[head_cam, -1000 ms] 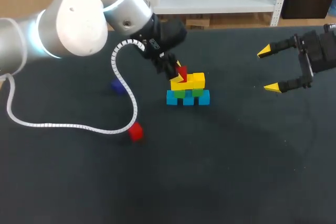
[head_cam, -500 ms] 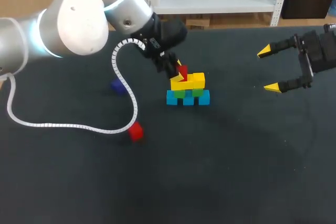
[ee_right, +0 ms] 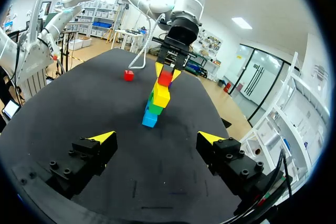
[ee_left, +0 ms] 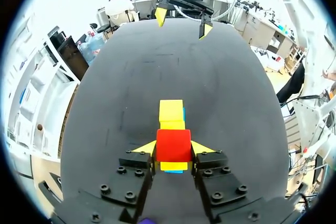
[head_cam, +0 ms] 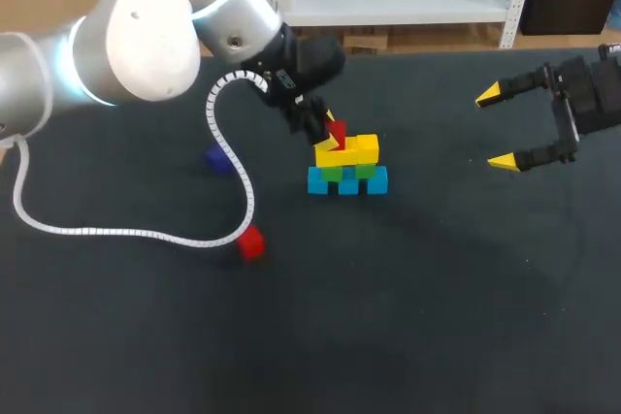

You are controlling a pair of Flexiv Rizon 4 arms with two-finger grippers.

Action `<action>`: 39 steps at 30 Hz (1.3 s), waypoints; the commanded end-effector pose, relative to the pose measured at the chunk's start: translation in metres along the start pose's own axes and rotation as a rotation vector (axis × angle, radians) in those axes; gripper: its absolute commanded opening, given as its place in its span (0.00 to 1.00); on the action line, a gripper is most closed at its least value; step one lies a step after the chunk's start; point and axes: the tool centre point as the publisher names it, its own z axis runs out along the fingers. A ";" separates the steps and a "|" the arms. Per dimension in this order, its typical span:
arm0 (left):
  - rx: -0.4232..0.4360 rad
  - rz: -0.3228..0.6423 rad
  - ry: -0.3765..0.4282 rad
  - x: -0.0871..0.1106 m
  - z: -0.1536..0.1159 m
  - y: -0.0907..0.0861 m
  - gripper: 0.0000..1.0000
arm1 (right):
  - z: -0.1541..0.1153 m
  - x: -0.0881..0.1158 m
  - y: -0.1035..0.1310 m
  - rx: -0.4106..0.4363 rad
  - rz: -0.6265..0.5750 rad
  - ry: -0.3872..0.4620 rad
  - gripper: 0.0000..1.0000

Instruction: Place the blue cubes, place green cubes on the blue cubes, place the yellow cubes on the green cubes, then place the red cubes on the yellow cubes, and place purple cube on the red cubes.

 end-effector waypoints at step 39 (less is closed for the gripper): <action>-0.087 0.032 -0.038 0.020 -0.050 -0.020 1.00 | 0.000 0.000 0.000 0.000 0.001 0.001 1.00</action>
